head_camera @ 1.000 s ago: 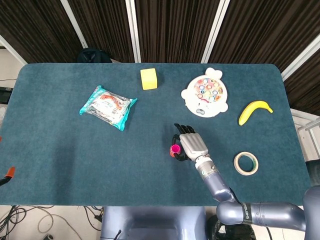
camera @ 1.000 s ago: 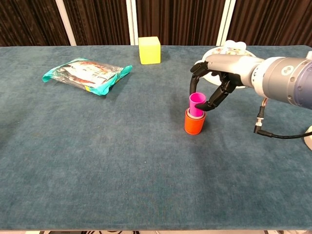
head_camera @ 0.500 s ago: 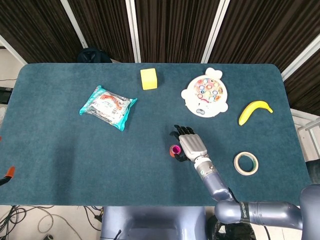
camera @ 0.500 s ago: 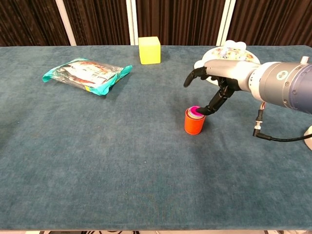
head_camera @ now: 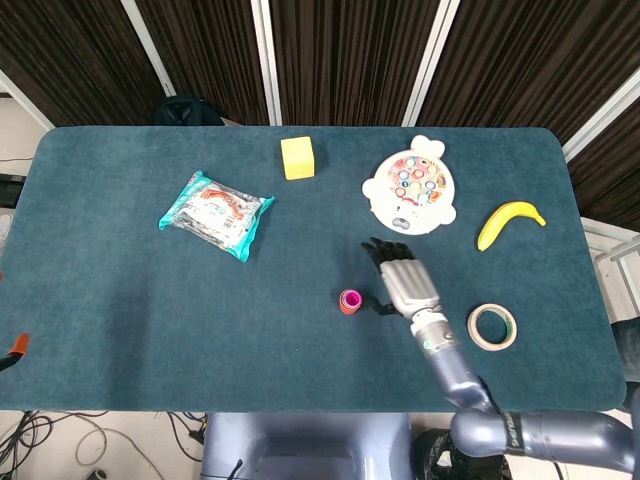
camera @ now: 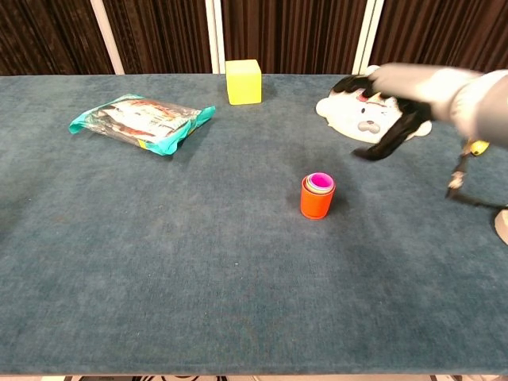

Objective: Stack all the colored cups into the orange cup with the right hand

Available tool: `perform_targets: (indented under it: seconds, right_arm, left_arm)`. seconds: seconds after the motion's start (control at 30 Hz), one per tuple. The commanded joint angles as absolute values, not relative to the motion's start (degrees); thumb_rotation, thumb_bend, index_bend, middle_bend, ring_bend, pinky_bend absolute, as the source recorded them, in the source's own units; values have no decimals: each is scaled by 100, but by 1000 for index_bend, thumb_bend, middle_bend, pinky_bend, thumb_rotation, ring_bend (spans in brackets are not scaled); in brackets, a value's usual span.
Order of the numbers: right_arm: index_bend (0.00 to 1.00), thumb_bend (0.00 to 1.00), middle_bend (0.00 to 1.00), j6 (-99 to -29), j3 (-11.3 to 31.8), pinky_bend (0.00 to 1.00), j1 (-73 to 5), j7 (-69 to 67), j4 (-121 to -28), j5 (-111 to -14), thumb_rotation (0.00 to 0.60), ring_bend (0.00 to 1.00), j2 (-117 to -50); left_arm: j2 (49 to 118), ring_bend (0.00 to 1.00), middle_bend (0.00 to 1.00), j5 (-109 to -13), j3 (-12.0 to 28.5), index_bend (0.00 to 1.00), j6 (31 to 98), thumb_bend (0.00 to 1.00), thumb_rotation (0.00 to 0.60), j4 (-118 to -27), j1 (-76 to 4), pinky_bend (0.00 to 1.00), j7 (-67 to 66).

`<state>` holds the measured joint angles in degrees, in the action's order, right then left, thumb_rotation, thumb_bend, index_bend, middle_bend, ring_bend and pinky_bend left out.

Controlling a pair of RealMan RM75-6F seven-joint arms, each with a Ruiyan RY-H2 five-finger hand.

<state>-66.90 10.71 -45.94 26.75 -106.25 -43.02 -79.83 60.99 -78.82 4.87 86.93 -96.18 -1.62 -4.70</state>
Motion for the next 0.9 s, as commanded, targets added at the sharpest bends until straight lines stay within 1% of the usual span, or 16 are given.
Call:
perform_targets:
  seconds: [0.03, 0.2, 0.23, 0.33, 0.43, 0.57, 0.67, 0.9]
  right_arm:
    - [74, 420, 5, -7650, 730, 49, -3837, 2157, -10719, -5452, 600, 64, -7469]
    - [74, 419, 6, -8771, 285, 49, -3044, 1709, -10370, -6715, 600, 63, -7216]
    - [74, 419, 6, -9102, 132, 49, -2819, 1715, -10224, -7000, 600, 63, -7185]
    - [74, 420, 6, -9511, -144, 49, -2433, 1629, -9955, -7427, 600, 63, -7163]
    - [74, 419, 6, -9701, -351, 45, -2145, 1510, -9730, -7704, 600, 63, -7143]
    - [73, 420, 6, -9894, -561, 38, -1810, 1436, -9284, -8044, 600, 62, -7309]
    - [74, 420, 5, -9881, -694, 36, -1618, 1387, -9041, -8166, 600, 57, -7427]
    - [74, 419, 6, -9775, -770, 36, -1349, 1358, -8900, -8312, 600, 57, -7426]
  left_arm:
    - [6098, 0, 25, -7883, 489, 27, 8706, 270, 600, -9625, -158, 0, -480]
    - [6097, 0, 25, -7871, 488, 27, 8713, 271, 600, -9638, -151, 0, -508]
    - [6098, 0, 25, -7872, 487, 27, 8716, 271, 600, -9639, -150, 0, -517]
    - [6101, 0, 25, -7873, 495, 27, 8732, 271, 600, -9648, -149, 0, -526]
    - [6099, 0, 24, -7869, 499, 27, 8743, 270, 600, -9653, -145, 0, -525]
    - [6091, 0, 24, -7871, 507, 27, 8748, 271, 600, -9658, -146, 0, -515]
    - [6088, 0, 24, -7864, 509, 27, 8747, 270, 600, -9654, -142, 0, -493]
    - [6088, 0, 24, -7861, 515, 27, 8729, 271, 600, -9636, -151, 0, -457]
